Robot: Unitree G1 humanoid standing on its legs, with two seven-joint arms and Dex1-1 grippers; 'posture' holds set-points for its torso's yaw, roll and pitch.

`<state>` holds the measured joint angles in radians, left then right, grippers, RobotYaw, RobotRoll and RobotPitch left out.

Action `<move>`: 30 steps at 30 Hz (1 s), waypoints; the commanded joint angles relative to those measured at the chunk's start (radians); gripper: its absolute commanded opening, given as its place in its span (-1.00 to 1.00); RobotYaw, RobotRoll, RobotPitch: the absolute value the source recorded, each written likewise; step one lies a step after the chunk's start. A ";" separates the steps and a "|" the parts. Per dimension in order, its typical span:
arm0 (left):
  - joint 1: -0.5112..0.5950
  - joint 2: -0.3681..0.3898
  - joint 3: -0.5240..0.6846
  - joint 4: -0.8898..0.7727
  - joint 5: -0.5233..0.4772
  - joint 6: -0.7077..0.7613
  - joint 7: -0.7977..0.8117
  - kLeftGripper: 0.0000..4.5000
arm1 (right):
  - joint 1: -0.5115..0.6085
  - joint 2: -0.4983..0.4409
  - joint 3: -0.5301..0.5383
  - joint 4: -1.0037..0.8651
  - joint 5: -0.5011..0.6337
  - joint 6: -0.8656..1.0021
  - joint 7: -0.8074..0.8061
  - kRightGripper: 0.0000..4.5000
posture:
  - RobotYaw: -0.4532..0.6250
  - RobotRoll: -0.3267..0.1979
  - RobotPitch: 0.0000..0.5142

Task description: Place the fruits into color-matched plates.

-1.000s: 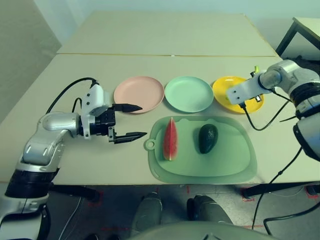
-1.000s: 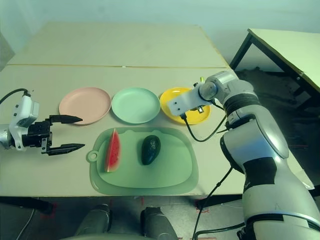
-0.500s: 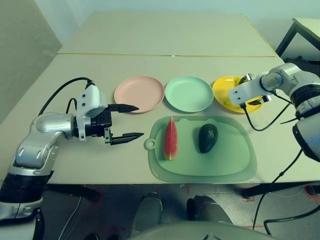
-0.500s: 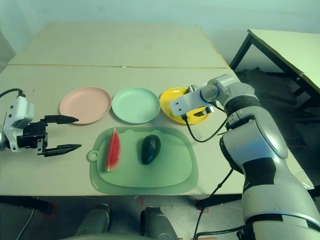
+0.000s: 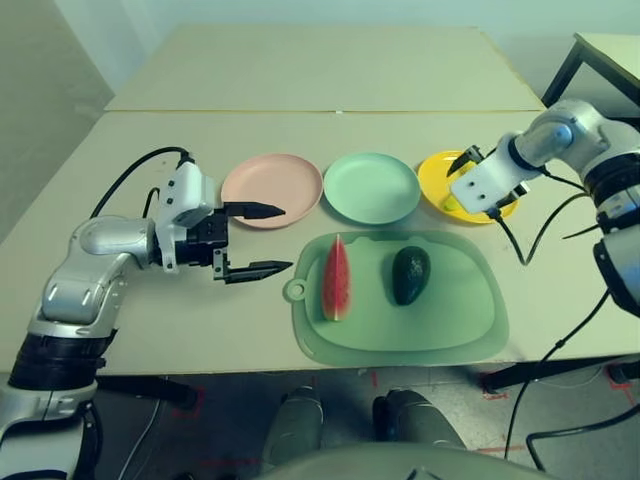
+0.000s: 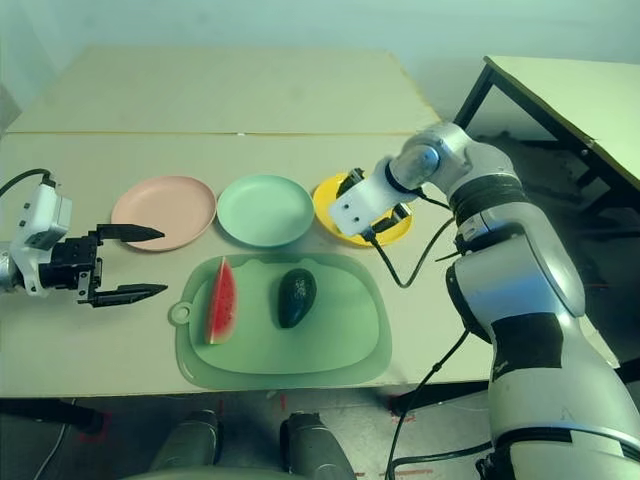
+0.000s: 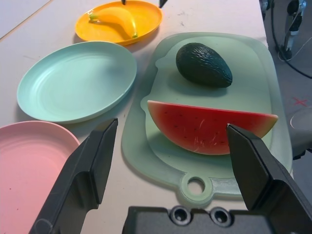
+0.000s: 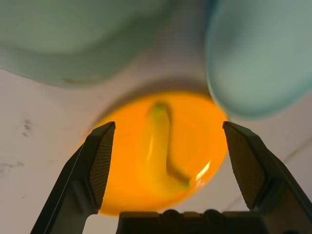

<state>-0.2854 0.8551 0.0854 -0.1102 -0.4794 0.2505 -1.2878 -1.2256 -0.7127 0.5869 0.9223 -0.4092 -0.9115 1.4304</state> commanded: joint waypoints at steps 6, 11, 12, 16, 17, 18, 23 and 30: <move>0.007 0.001 -0.021 0.000 0.007 -0.003 -0.019 1.00 | 0.163 -0.125 0.048 -0.608 0.296 0.327 0.184 0.97 | -0.02 0.25 -0.72; 0.024 0.015 -0.030 -0.007 0.021 -0.009 -0.031 1.00 | 0.208 -0.127 0.050 -0.810 0.340 0.483 0.184 0.97 | -0.01 0.25 -0.71; 0.028 0.017 -0.031 -0.009 0.023 -0.009 -0.035 1.00 | 0.212 -0.121 0.050 -0.835 0.342 0.504 0.184 0.97 | -0.01 0.25 -0.71; 0.029 0.015 -0.033 -0.010 0.019 -0.007 -0.041 1.00 | 0.229 -0.104 0.059 -0.909 0.342 0.564 0.184 0.97 | -0.01 0.25 -0.72; 0.028 0.013 -0.035 -0.008 0.021 -0.011 -0.043 1.00 | 0.235 -0.097 0.062 -0.916 0.336 0.570 0.184 0.97 | -0.01 0.25 -0.72; 0.028 0.012 -0.037 -0.005 0.023 -0.016 -0.045 1.00 | 0.240 -0.089 0.064 -0.920 0.329 0.574 0.184 0.97 | -0.01 0.25 -0.72; 0.031 0.005 -0.046 0.002 0.031 -0.030 -0.046 1.00 | 0.264 -0.023 0.065 -0.852 0.258 0.544 0.162 0.97 | 0.03 0.25 -0.70; 0.070 0.016 -0.032 -0.019 0.033 -0.039 -0.034 1.00 | 0.265 0.036 0.073 -0.754 0.194 0.479 0.149 0.97 | 0.09 0.25 -0.69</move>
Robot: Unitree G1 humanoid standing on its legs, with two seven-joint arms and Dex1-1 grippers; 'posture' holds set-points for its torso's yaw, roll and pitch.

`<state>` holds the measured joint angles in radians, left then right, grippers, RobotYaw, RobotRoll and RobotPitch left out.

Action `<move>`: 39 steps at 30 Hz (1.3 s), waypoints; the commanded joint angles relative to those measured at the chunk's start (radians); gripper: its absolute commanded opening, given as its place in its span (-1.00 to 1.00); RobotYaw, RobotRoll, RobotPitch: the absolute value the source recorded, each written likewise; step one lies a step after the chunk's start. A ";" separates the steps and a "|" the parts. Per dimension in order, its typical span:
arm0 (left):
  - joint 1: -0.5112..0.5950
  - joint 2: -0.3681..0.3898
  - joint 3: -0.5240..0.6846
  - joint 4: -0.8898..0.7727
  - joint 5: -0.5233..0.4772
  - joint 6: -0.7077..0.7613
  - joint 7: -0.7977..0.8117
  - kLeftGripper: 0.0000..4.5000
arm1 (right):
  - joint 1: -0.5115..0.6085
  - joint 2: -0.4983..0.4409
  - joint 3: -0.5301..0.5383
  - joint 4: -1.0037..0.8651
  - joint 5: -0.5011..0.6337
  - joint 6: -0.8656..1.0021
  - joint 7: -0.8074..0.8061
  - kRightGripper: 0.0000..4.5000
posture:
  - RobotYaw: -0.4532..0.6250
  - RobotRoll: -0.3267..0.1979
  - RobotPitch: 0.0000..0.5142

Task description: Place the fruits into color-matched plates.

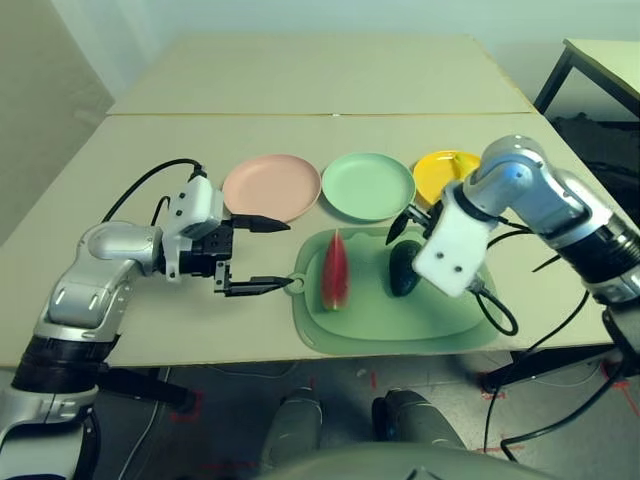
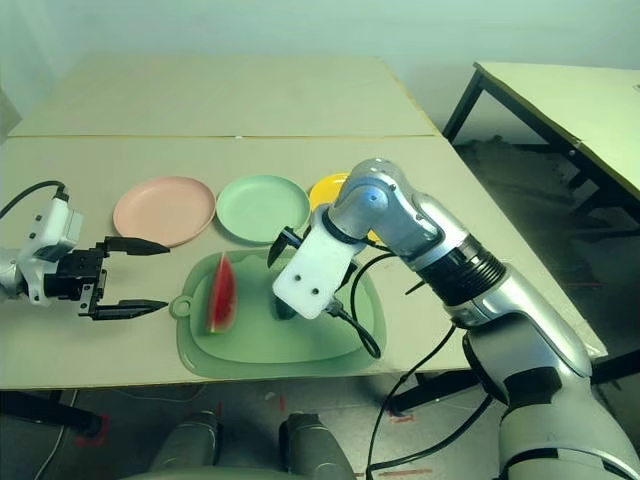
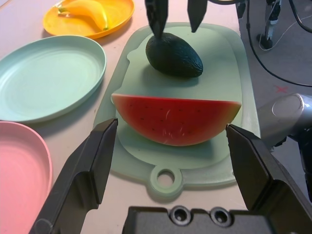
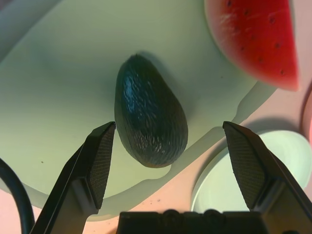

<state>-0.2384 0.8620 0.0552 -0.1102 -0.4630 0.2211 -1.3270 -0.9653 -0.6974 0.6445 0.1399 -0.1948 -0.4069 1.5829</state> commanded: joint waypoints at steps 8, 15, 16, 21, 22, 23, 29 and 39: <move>0.055 0.035 0.028 -0.063 0.002 0.007 0.034 1.00 | 0.000 0.062 0.028 0.115 -0.054 -0.094 0.013 0.97 | 0.13 0.25 -0.67; 0.064 0.037 0.024 -0.083 -0.002 0.018 0.044 1.00 | 0.016 0.071 0.045 0.154 -0.089 -0.126 0.012 0.97 | 0.14 0.25 -0.66; 0.064 0.036 0.022 -0.086 -0.002 0.018 0.045 1.00 | 0.017 0.070 0.046 0.157 -0.091 -0.124 0.013 0.97 | 0.14 0.25 -0.66; 0.056 0.030 0.012 -0.085 0.001 0.018 0.045 1.00 | 0.018 0.053 0.051 0.208 -0.129 -0.137 0.003 0.97 | 0.13 0.25 -0.67; 0.055 0.030 0.012 -0.083 0.002 0.016 0.044 1.00 | 0.018 0.053 0.050 0.216 -0.133 -0.140 0.002 0.97 | 0.13 0.25 -0.69; 0.053 0.030 0.011 -0.081 0.004 0.014 0.043 1.00 | 0.015 0.052 0.047 0.223 -0.137 -0.142 0.001 0.97 | 0.12 0.25 -0.69; 0.037 0.023 0.001 -0.066 0.010 0.004 0.038 1.00 | 0.005 0.050 0.038 0.258 -0.162 -0.141 -0.014 0.97 | 0.11 0.25 -0.70; 0.020 0.024 -0.004 -0.048 0.012 -0.009 0.033 1.00 | 0.007 0.059 0.037 0.268 -0.170 -0.136 -0.022 0.97 | 0.10 0.25 -0.71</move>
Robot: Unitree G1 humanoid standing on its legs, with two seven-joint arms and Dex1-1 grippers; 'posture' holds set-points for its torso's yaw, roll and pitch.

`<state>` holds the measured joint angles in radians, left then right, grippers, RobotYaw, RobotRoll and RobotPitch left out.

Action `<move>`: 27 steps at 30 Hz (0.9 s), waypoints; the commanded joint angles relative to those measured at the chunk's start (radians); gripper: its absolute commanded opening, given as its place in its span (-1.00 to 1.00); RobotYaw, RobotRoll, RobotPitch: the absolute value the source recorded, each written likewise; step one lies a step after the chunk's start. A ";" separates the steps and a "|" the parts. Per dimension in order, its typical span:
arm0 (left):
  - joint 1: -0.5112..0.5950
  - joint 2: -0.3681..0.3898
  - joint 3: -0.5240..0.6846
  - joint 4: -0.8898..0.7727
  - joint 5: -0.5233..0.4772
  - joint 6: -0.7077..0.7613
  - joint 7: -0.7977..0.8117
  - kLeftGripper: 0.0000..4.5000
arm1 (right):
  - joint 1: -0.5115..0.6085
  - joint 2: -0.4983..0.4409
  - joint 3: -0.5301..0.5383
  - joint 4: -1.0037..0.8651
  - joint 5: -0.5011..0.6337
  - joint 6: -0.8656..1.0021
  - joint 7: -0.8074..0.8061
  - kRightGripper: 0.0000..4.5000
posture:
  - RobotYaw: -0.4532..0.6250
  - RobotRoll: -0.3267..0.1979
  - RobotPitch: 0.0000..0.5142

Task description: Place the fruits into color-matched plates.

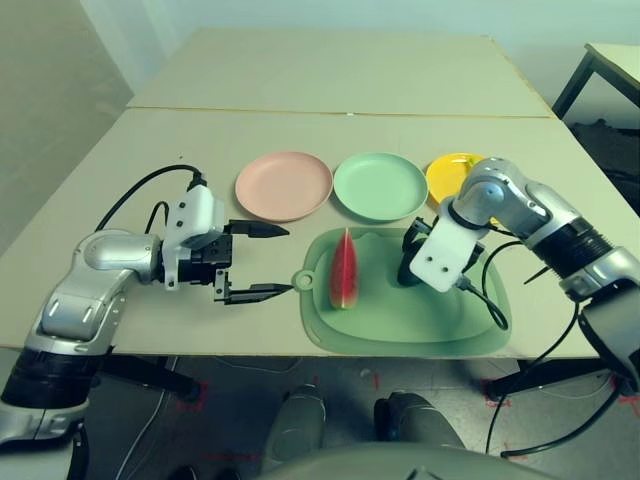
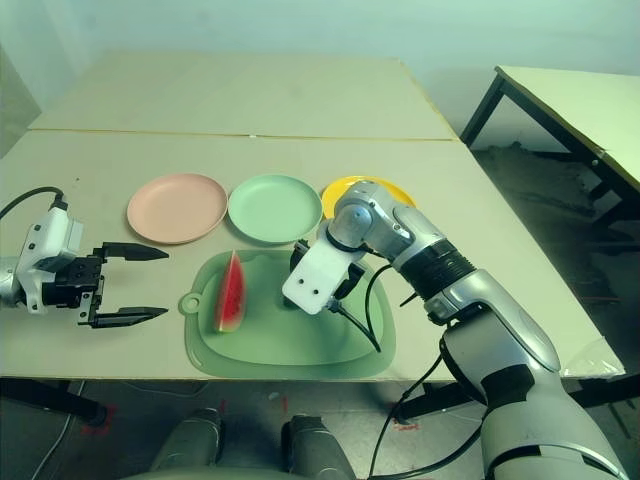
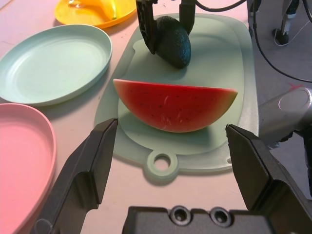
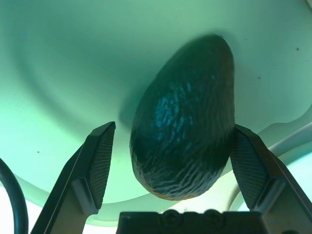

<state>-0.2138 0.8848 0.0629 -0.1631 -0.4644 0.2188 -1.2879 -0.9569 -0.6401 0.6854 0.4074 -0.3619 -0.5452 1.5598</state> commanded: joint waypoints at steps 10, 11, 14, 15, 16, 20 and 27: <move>-0.012 0.006 -0.018 0.006 0.019 -0.004 -0.007 1.00 | 0.000 0.007 -0.004 -0.006 0.001 0.035 0.014 0.40 | 0.09 0.25 -0.70; -0.013 0.006 -0.018 0.006 0.020 -0.003 -0.007 1.00 | 0.000 0.008 -0.004 -0.006 0.001 0.036 0.015 0.40 | 0.09 0.25 -0.70; -0.020 0.004 -0.020 0.007 0.019 0.001 -0.005 1.00 | -0.009 0.004 -0.008 -0.004 0.007 0.037 0.023 0.40 | 0.08 0.25 -0.71; -0.021 0.002 -0.020 0.008 0.018 0.003 -0.003 1.00 | -0.015 0.003 -0.011 -0.002 0.012 0.037 0.028 0.40 | 0.08 0.25 -0.71; -0.024 -0.002 -0.017 0.009 0.013 0.009 0.002 1.00 | -0.028 0.004 -0.017 0.002 0.017 0.038 0.032 0.40 | 0.08 0.25 -0.72; -0.065 -0.063 0.036 0.018 -0.075 0.093 0.079 1.00 | -0.120 0.038 -0.045 0.077 0.020 0.038 0.006 0.40 | 0.07 0.25 -0.73; -0.128 -0.078 0.037 0.027 -0.043 0.220 0.235 1.00 | -0.318 0.160 -0.079 0.419 -0.040 -0.014 -0.215 0.40 | 0.09 0.25 -0.73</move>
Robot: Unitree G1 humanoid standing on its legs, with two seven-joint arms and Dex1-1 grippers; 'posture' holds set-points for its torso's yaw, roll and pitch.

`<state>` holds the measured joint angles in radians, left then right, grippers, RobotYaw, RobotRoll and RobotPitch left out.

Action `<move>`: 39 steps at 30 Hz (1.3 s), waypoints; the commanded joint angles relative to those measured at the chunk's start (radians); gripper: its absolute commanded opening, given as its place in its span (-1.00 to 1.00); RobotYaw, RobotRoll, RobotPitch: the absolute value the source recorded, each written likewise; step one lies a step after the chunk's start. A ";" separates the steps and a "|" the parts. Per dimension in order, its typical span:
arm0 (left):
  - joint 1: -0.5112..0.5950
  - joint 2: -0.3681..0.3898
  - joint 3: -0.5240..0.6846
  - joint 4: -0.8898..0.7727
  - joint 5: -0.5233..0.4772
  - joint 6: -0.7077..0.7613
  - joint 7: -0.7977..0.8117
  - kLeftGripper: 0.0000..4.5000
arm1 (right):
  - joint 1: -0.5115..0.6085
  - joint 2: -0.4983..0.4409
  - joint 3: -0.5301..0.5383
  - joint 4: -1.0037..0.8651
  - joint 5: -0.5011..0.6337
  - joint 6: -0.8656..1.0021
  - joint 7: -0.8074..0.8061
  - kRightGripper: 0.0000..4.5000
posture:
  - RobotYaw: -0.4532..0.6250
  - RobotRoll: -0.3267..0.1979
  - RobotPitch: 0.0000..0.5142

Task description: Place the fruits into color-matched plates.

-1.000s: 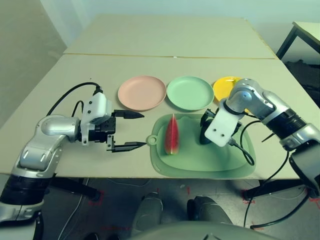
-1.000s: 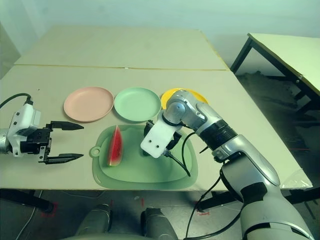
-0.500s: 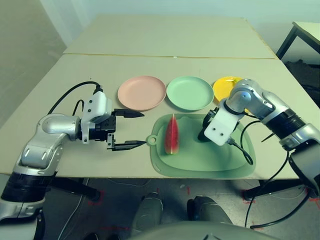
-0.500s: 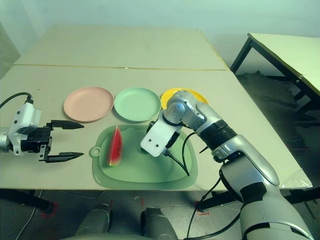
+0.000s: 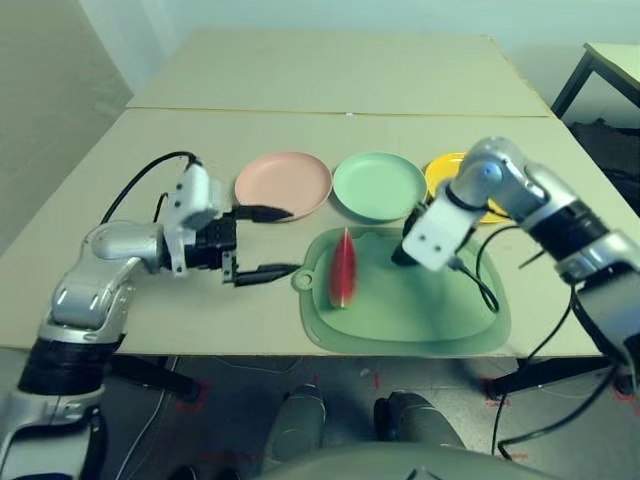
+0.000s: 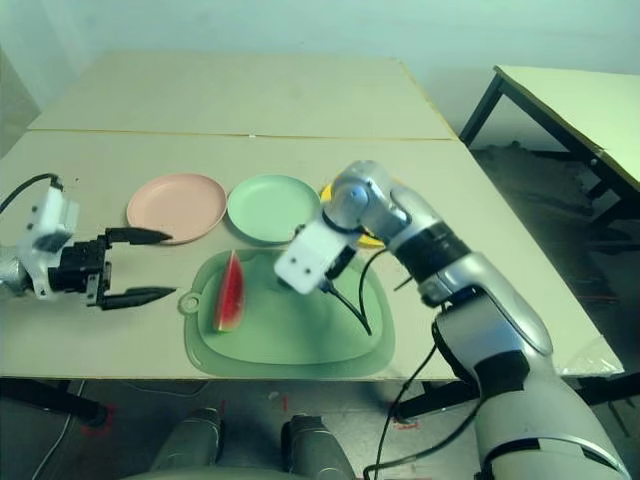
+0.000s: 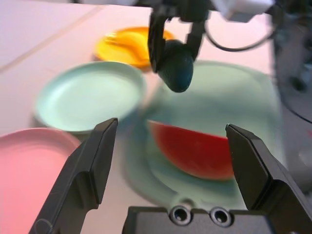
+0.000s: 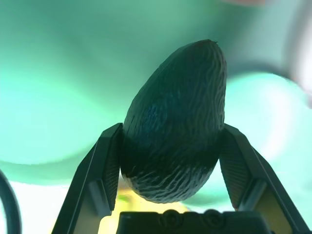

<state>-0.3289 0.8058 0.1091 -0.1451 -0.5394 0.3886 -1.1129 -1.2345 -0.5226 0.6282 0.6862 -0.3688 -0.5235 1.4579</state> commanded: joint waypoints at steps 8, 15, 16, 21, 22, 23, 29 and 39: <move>-0.058 -0.019 0.002 0.043 0.092 0.148 0.239 1.00 | -0.126 0.164 -0.006 0.491 -0.167 -0.107 -0.527 0.40 | 0.13 0.25 -0.72; -0.023 0.016 0.022 0.028 0.099 0.138 0.234 1.00 | -0.100 0.185 0.037 0.615 -0.285 -0.049 -0.668 0.40 | 0.19 0.25 -0.70; -0.019 0.019 0.022 0.025 0.101 0.136 0.231 1.00 | -0.098 0.184 0.041 0.620 -0.295 -0.050 -0.672 0.40 | 0.19 0.25 -0.70; 0.018 0.028 0.015 0.012 0.119 0.113 0.222 1.00 | -0.082 0.183 0.041 0.634 -0.323 -0.056 -0.682 0.99 | 0.19 0.25 -0.70; 0.020 0.026 0.014 0.011 0.120 0.110 0.220 1.00 | -0.081 0.183 0.036 0.633 -0.322 -0.057 -0.680 0.99 | 0.18 0.25 -0.70; 0.020 0.023 0.012 0.011 0.120 0.108 0.216 1.00 | -0.081 0.182 0.031 0.632 -0.321 -0.059 -0.680 0.99 | 0.18 0.25 -0.70; -0.005 0.014 -0.010 0.045 0.145 0.069 0.204 1.00 | -0.091 0.153 -0.022 0.615 -0.271 -0.076 -0.646 0.99 | 0.16 0.25 -0.71; -0.021 0.089 -0.048 0.198 0.290 -0.215 0.089 1.00 | 0.071 0.023 -0.469 0.273 0.236 0.307 -0.369 0.99 | 0.10 0.25 -0.67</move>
<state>-0.3424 0.8815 0.0769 0.0103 -0.2820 0.2352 -0.9883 -1.2276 -0.4839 0.2148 1.0468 -0.2205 -0.3283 1.0496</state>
